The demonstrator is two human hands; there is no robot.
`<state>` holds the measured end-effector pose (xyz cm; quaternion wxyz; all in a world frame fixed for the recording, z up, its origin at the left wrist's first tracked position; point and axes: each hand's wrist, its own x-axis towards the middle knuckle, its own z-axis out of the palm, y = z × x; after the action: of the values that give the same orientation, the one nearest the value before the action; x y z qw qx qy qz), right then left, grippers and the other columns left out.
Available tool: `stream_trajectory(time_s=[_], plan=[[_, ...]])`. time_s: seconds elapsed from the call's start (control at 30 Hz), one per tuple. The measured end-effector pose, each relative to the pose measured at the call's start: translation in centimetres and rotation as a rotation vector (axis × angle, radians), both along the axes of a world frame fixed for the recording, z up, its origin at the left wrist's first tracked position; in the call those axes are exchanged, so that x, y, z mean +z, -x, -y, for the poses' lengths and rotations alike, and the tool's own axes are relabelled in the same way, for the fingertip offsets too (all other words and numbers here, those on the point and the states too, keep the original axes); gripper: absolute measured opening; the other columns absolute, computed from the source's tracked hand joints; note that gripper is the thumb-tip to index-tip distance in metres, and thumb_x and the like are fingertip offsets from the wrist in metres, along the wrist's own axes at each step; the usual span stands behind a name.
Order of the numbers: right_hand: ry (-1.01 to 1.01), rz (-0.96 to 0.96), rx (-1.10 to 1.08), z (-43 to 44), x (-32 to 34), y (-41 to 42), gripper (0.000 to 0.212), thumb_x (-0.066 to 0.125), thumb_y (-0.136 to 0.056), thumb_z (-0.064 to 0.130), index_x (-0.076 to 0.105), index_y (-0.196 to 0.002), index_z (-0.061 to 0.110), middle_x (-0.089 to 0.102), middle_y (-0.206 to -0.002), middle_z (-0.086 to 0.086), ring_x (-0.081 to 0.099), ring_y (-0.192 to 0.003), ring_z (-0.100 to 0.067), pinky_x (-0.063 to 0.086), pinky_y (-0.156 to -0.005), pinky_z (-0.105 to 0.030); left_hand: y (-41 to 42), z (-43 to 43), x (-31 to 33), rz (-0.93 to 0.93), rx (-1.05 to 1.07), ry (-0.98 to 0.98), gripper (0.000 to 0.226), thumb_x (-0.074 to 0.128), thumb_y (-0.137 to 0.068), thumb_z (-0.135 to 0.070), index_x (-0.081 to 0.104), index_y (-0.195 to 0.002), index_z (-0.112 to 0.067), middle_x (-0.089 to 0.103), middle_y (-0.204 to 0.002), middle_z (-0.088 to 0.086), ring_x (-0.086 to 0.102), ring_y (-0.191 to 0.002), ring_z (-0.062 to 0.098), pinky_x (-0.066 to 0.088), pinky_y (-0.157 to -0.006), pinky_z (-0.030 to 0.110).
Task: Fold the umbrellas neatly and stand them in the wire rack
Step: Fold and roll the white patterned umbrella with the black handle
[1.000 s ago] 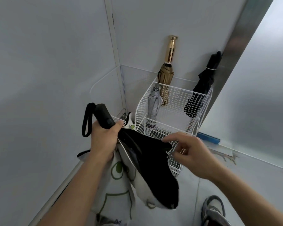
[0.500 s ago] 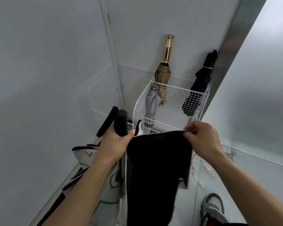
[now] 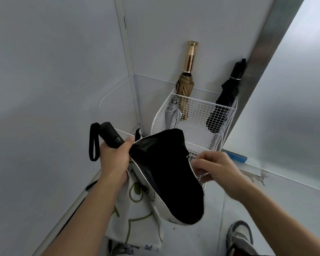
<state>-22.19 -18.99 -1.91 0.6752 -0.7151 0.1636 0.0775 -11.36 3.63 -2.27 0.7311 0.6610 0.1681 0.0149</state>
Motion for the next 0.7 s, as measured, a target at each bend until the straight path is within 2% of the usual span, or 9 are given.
stream_trajectory(time_s=[0.07, 0.2, 0.3, 0.37, 0.4, 0.5, 0.57, 0.63, 0.7], plan=[[-0.059, 0.056, 0.048, -1.4, -0.3, 0.1, 0.013, 0.063, -0.093, 0.01, 0.069, -0.092, -0.001, 0.064, -0.068, -0.001, 0.057, -0.057, -0.007, 0.046, -0.053, -0.018, 0.5, 0.6, 0.4, -0.017, -0.015, 0.043, 0.026, 0.078, -0.082, -0.01, 0.052, -0.079, -0.01, 0.06, -0.077, 0.011, 0.066, -0.076, 0.028, 0.058, -0.085, 0.048], [0.062, 0.113, 0.039, -4.4, -1.6, -0.4, 0.012, 0.072, -0.088, 0.017, 0.072, -0.087, 0.006, 0.07, -0.074, -0.003, 0.06, -0.064, -0.013, 0.047, -0.055, -0.02, 1.9, 2.0, 0.9, -0.044, -0.073, 0.108, 0.028, 0.079, -0.081, -0.01, 0.051, -0.077, -0.01, 0.06, -0.071, 0.007, 0.066, -0.071, 0.025, 0.058, -0.078, 0.041], [0.331, 0.198, -0.031, -5.9, -3.1, -0.7, 0.012, 0.079, -0.081, 0.028, 0.071, -0.073, 0.024, 0.071, -0.069, 0.01, 0.063, -0.061, -0.001, 0.049, -0.059, -0.019, 3.0, 3.2, 0.8, -0.046, -0.088, 0.163, 0.027, 0.082, -0.078, -0.015, 0.059, -0.085, -0.003, 0.066, -0.074, 0.011, 0.07, -0.072, 0.029, 0.059, -0.074, 0.041], [0.562, 0.287, -0.083, -6.5, -3.8, -0.7, 0.017, 0.078, -0.08, 0.036, 0.067, -0.069, 0.03, 0.068, -0.07, 0.014, 0.064, -0.069, -0.002, 0.051, -0.063, -0.02, 3.4, 3.6, 0.6, -0.049, -0.062, 0.191, 0.033, 0.083, -0.076, -0.017, 0.061, -0.092, 0.001, 0.069, -0.078, 0.013, 0.072, -0.075, 0.032, 0.06, -0.076, 0.046], [0.608, 0.342, -0.092, -6.7, -3.9, -0.7, 0.017, 0.076, -0.081, 0.038, 0.066, -0.07, 0.03, 0.067, -0.07, 0.014, 0.064, -0.071, -0.004, 0.05, -0.063, -0.02, 3.5, 3.7, 0.5, -0.054, -0.045, 0.19, 0.033, 0.084, -0.075, -0.017, 0.062, -0.093, 0.001, 0.069, -0.078, 0.013, 0.072, -0.075, 0.032, 0.06, -0.077, 0.048], [0.465, 0.496, -0.003, -7.3, -3.8, -0.3, 0.024, 0.065, -0.086, 0.049, 0.069, -0.08, 0.026, 0.065, -0.077, 0.011, 0.063, -0.077, -0.01, 0.047, -0.063, -0.019, 3.3, 3.6, 0.4, -0.073, 0.016, 0.135, 0.027, 0.083, -0.076, -0.016, 0.058, -0.082, -0.005, 0.064, -0.072, 0.01, 0.068, -0.07, 0.029, 0.058, -0.076, 0.049], [0.38, 0.507, 0.077, -7.6, -3.5, 0.1, 0.033, 0.062, -0.084, 0.058, 0.071, -0.087, 0.027, 0.065, -0.085, 0.012, 0.064, -0.085, -0.011, 0.049, -0.067, -0.019, 2.8, 3.1, 0.6, -0.079, 0.056, 0.096, 0.027, 0.081, -0.076, -0.015, 0.054, -0.075, -0.01, 0.06, -0.067, 0.007, 0.064, -0.065, 0.026, 0.057, -0.072, 0.044], [0.447, 0.517, 0.076, -7.9, -3.8, 0.2, 0.032, 0.065, -0.08, 0.06, 0.071, -0.084, 0.029, 0.065, -0.085, 0.014, 0.064, -0.085, -0.009, 0.048, -0.067, -0.018, 2.5, 2.7, 0.6, -0.075, 0.066, 0.069, 0.029, 0.079, -0.077, -0.015, 0.052, -0.071, -0.011, 0.057, -0.062, 0.005, 0.06, -0.063, 0.024, 0.054, -0.069, 0.04], [0.547, 0.517, 0.016, -7.9, -4.0, 0.0, 0.028, 0.067, -0.077, 0.059, 0.071, -0.077, 0.031, 0.065, -0.078, 0.015, 0.063, -0.078, -0.008, 0.048, -0.064, -0.02, 2.6, 2.7, 0.5, -0.065, 0.048, 0.048, 0.03, 0.08, -0.076, -0.02, 0.052, -0.074, -0.011, 0.057, -0.064, 0.006, 0.061, -0.066, 0.025, 0.055, -0.075, 0.042]])
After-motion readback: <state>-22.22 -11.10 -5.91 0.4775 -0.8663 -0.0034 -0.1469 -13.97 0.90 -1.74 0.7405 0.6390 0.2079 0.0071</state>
